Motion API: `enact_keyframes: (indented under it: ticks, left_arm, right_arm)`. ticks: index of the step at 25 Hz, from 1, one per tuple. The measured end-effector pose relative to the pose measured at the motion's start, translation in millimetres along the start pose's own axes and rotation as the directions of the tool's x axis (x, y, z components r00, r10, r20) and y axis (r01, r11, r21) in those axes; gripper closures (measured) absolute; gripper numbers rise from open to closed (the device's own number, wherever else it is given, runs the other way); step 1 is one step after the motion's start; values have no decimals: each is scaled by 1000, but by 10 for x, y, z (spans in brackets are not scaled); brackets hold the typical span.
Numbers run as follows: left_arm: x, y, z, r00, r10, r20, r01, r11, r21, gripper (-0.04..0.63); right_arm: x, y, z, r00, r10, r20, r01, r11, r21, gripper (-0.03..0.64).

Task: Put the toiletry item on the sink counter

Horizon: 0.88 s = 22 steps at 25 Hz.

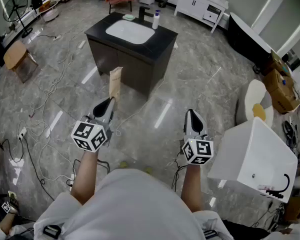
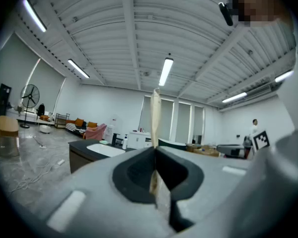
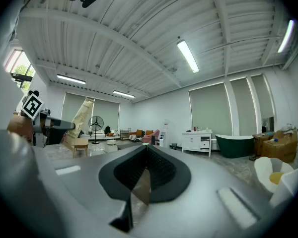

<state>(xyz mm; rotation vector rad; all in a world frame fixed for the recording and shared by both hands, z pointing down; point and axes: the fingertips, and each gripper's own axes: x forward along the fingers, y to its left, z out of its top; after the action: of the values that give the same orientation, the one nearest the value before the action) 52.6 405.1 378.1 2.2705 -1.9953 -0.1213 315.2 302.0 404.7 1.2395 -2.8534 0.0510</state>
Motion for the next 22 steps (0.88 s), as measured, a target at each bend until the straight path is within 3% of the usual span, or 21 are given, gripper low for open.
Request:
enact_keyframes:
  ticks: [22]
  left_arm:
    - [-168,136,-12,999,-32,-10,32,999,-18,595]
  right_arm:
    - [35,317,53,1000,2,3,-2,1000,-3,614]
